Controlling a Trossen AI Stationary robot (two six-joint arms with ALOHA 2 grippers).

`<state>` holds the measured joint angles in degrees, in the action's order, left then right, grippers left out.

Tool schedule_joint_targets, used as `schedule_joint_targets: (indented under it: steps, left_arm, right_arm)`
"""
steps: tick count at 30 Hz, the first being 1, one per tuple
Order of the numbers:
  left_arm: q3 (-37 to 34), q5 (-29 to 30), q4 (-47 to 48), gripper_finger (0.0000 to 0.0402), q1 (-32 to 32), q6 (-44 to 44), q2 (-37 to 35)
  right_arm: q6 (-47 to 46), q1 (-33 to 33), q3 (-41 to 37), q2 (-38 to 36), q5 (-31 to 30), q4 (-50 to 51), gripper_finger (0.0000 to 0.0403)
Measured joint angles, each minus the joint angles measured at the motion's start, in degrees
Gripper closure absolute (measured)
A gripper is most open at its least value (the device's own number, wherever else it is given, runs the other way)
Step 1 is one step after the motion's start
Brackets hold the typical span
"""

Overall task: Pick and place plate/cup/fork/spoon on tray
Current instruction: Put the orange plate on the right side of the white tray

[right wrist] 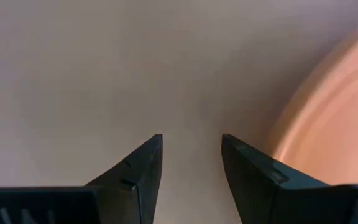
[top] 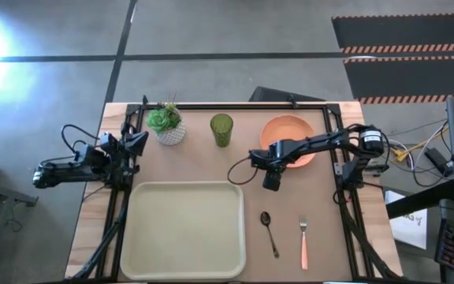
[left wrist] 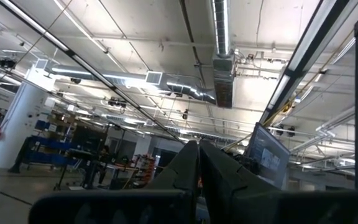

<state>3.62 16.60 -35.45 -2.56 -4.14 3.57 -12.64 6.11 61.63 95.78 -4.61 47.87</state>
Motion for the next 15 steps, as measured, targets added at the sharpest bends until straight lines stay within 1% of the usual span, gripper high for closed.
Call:
schedule_joint_targets:
  steps: [5, 10, 15]
  left_arm:
    - [-0.11, -0.27, 0.02, 0.0402, 0.0, -0.04, 0.05]
    - [-0.13, -0.28, 0.02, 0.0402, -0.01, -0.1, 0.01]
    - [-0.13, -0.29, 0.01, 0.0402, 0.01, -0.13, 0.19]
  right_arm:
    - [0.54, 0.35, 0.04, -0.54, -0.01, -0.01, 0.0257]
    - [0.3, 0.44, 1.44, -3.87, -0.01, -0.04, 0.0263]
    - [0.97, 1.31, 3.06, -6.76, -0.09, 0.53, 0.0258]
